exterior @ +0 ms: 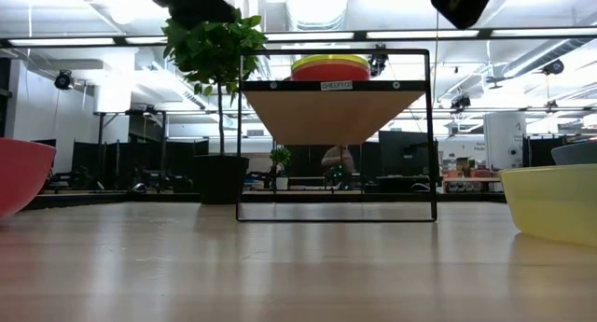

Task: Place and stack bowls onto a shelf
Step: Stack the blue bowl into the pink bowl on the shelf

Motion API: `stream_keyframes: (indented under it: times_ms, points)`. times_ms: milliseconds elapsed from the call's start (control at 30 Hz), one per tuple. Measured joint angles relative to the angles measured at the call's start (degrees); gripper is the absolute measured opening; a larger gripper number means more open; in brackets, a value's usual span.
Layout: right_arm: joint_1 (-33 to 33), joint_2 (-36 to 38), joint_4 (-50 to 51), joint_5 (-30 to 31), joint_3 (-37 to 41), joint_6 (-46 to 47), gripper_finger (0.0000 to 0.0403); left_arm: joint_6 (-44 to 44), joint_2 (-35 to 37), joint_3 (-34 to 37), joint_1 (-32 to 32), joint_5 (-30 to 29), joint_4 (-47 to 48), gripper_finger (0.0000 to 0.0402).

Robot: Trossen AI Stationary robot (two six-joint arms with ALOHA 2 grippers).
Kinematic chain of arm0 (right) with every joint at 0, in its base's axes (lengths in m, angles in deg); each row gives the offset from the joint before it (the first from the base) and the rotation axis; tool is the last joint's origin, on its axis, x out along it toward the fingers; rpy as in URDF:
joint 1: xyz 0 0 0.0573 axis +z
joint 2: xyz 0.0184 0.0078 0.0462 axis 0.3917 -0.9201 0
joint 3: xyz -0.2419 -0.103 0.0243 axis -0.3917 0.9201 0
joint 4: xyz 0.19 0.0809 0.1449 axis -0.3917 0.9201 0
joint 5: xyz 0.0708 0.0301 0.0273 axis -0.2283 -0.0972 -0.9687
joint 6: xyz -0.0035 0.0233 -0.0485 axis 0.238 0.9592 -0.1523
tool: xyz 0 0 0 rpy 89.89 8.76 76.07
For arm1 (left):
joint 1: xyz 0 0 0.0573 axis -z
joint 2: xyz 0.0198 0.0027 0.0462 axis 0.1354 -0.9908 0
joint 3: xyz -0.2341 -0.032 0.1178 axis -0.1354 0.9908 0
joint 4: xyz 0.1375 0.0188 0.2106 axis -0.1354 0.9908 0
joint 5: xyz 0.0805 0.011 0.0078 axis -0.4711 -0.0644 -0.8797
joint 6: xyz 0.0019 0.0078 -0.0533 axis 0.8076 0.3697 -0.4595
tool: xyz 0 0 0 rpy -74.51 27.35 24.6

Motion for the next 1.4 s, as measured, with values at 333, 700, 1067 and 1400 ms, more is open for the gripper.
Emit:
stream_keyframes:
  times_ms: [333, 700, 1067, 1400]
  points:
    - [-2.1, -7.8, 33.9, -1.4, -16.3, 23.6, 0.0009, -1.0, 5.6, 5.8, 0.2, 0.0, -1.0, 0.0054]
    - [-1.5, -20.2, 55.4, -21.2, -22.3, 38.4, 0.0009, -0.9, 5.6, 5.9, 0.2, 0.0, -0.9, 0.0054]
    - [-1.3, -25.5, 56.5, -26.1, -22.2, 47.4, 0.0088, -1.2, 5.7, 5.9, 0.2, 0.0, 0.5, 0.0054]
    - [-1.4, -25.5, 61.6, -18.3, -19.1, 57.1, 0.017, -1.4, 5.7, 5.9, 0.2, 0.0, 2.0, 0.0054]
